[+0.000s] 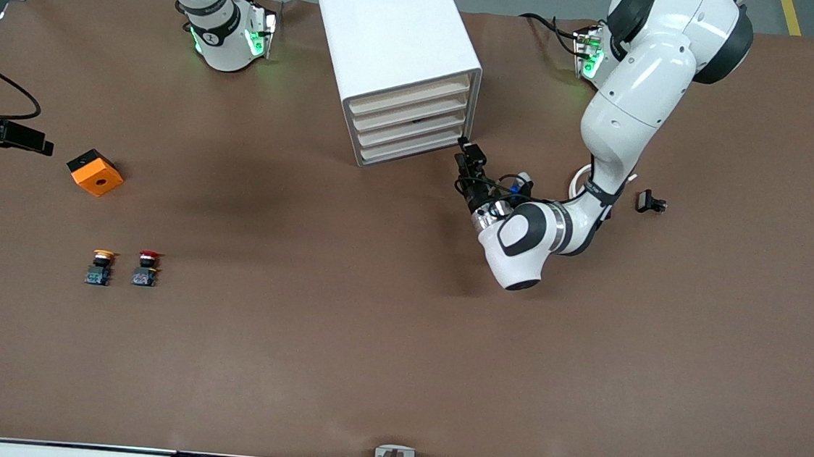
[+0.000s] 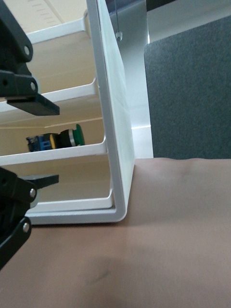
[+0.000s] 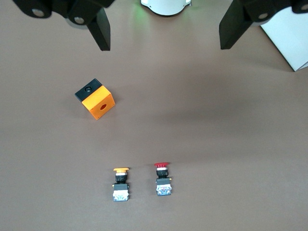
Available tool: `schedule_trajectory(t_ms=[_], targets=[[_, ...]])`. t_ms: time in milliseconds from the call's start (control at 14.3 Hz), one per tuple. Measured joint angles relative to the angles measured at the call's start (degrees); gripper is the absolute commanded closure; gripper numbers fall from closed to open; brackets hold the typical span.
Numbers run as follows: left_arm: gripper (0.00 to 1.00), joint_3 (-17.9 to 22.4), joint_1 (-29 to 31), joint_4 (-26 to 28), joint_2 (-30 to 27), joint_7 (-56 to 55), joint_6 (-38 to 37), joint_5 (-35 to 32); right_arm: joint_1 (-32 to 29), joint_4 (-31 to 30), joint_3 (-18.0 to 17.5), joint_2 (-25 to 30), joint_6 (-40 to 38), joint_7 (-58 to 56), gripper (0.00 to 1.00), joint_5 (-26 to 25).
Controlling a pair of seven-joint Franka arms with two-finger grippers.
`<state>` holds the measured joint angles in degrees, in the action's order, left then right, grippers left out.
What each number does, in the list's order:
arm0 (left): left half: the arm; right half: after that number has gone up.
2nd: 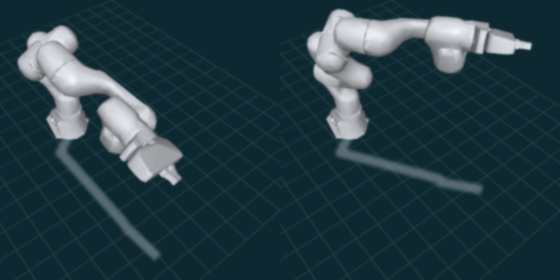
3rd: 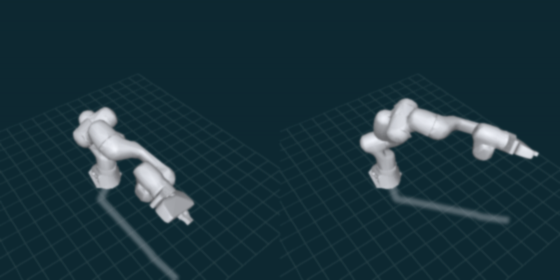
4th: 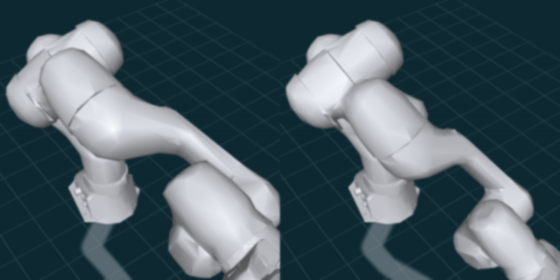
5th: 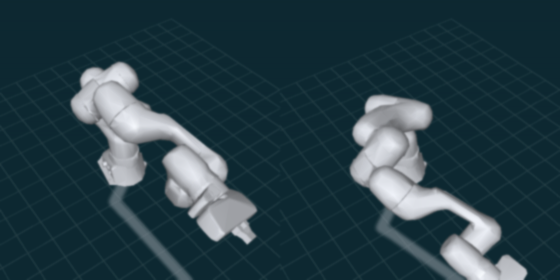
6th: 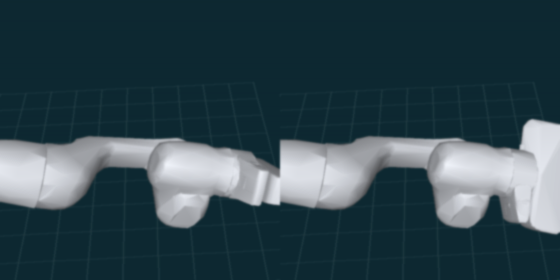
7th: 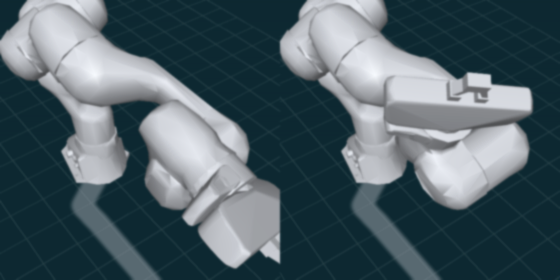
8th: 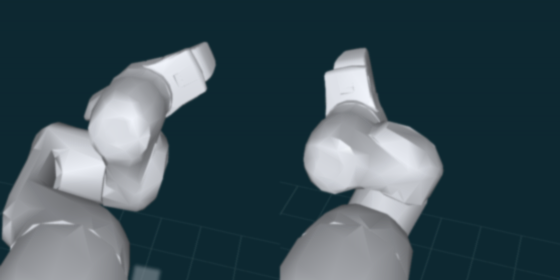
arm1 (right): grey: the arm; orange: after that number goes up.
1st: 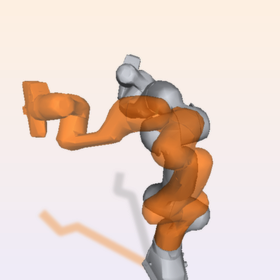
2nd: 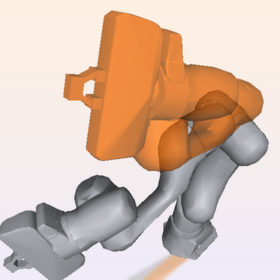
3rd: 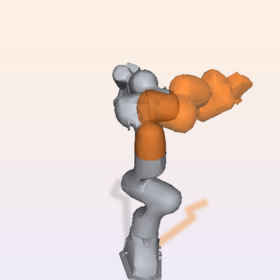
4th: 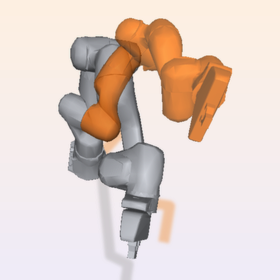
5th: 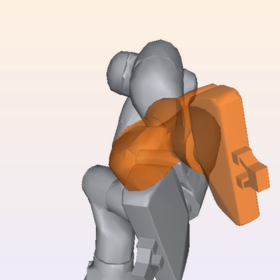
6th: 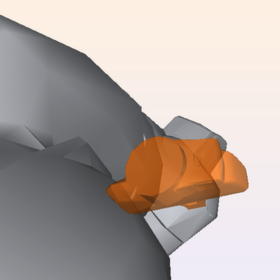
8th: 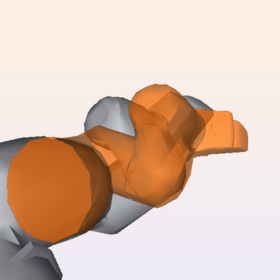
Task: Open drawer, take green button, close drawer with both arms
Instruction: 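Grasp the drawer handle with the left gripper and pull it open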
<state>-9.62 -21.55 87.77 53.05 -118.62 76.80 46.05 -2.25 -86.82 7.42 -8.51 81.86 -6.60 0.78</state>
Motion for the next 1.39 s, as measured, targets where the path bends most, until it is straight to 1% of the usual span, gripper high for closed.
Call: schedule_trajectory(t_ms=[488,906,1115,1394], targets=[[0.44,-0.1,-2.5,1.3,0.8,-0.1,0.0,0.0,0.0,0.0,0.0,0.0,0.0,0.0,0.00,0.0],[0.46,-0.2,-5.7,4.9,1.1,-0.1,0.0,0.0,0.0,0.0,0.0,-0.1,-0.1,0.0,0.00,0.0],[0.53,-0.2,-6.5,5.8,1.1,-0.1,0.0,0.0,0.0,0.0,0.0,-0.1,-0.1,0.0,0.00,0.0],[0.69,-0.2,-7.1,5.9,1.1,-0.1,-0.1,0.0,0.0,0.0,0.0,-0.1,-0.1,0.0,0.00,0.0]])
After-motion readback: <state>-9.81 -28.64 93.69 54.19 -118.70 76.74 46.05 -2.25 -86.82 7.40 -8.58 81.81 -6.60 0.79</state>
